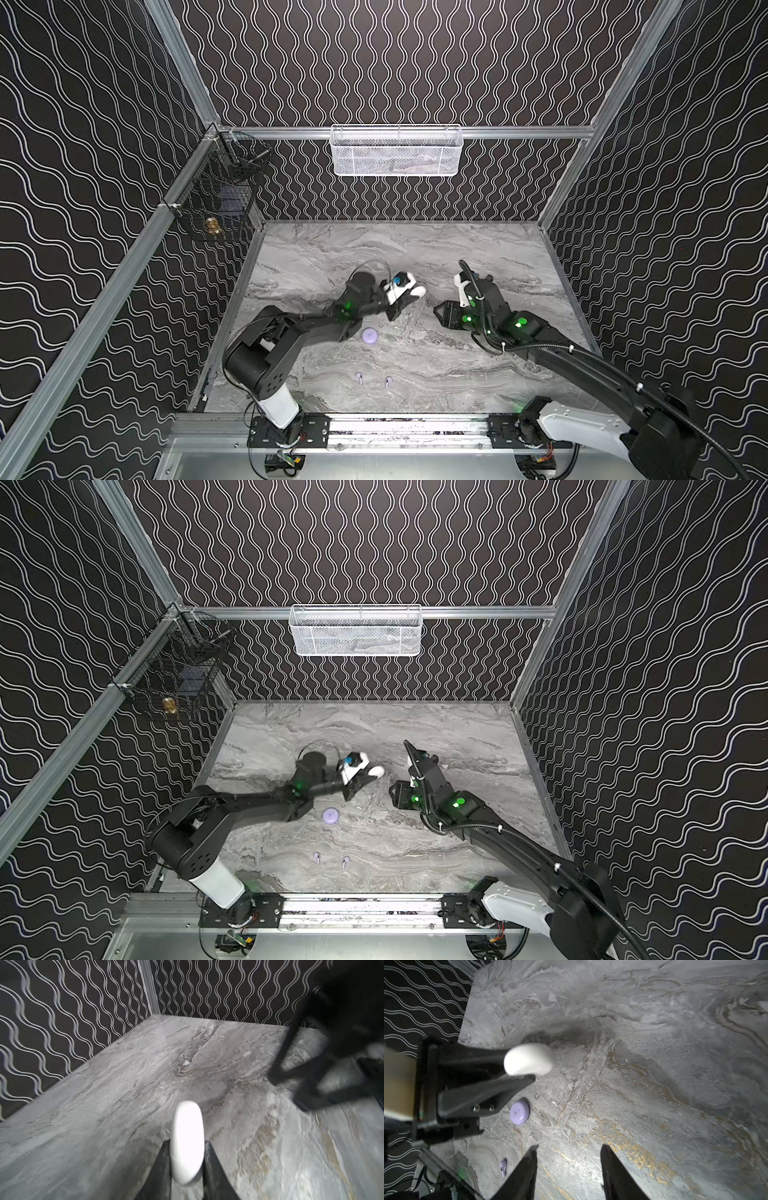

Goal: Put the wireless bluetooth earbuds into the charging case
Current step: 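Set the closed white case down with the left gripper while the right arm withdraws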

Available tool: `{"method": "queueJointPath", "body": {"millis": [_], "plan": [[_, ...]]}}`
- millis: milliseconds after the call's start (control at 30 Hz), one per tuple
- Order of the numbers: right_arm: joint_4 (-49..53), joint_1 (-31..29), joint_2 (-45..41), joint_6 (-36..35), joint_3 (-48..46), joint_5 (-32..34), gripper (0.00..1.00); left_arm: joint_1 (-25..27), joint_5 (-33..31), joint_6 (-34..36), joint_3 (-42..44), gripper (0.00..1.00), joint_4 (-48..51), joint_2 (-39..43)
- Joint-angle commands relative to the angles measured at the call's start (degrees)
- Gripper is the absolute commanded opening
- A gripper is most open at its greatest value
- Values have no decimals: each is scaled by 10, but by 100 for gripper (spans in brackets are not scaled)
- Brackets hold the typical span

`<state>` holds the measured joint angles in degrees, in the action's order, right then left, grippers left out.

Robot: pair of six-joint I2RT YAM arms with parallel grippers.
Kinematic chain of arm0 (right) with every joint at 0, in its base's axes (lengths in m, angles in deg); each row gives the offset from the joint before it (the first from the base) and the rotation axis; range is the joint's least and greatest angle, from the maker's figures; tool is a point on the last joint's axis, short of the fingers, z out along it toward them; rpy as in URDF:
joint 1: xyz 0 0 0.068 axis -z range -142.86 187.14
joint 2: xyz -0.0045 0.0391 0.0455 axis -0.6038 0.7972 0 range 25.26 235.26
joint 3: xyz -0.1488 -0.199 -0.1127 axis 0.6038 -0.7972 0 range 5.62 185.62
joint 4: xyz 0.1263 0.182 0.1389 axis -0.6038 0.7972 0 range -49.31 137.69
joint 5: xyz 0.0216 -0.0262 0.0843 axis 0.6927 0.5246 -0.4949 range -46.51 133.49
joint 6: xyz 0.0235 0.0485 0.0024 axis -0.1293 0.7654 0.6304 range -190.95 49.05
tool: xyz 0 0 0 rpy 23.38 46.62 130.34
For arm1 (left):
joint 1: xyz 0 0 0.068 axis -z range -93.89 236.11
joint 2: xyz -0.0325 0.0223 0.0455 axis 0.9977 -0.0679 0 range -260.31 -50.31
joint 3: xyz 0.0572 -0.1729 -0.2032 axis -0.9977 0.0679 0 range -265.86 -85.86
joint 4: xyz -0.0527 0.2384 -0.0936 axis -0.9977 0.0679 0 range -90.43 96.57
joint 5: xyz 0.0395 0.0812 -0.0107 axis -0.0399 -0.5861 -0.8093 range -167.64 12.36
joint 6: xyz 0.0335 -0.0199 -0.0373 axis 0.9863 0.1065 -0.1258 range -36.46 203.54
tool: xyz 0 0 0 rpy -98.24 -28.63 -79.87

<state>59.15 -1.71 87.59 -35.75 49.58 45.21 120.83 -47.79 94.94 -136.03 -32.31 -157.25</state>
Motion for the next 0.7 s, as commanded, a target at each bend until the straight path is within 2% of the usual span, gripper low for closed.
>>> {"method": "queueJointPath", "body": {"millis": [0, 200, 433, 567, 667], "plan": [[-20, 0, -42, 30, -28, 46, 51, -5, 2, -18, -112, 9, 308, -47], [-10, 0, -84, 46, -57, 43, 51, -37, 82, -116, -206, 8, 379, -118], [-17, 0, -110, 54, -82, 27, 50, -76, 154, -236, -243, 10, 372, -179], [-29, -7, -107, 60, -93, 24, 50, -80, 145, -244, -260, 11, 378, -200], [-34, -18, -101, 64, -96, 32, 50, -80, 123, -229, -299, 13, 433, -224]]}}
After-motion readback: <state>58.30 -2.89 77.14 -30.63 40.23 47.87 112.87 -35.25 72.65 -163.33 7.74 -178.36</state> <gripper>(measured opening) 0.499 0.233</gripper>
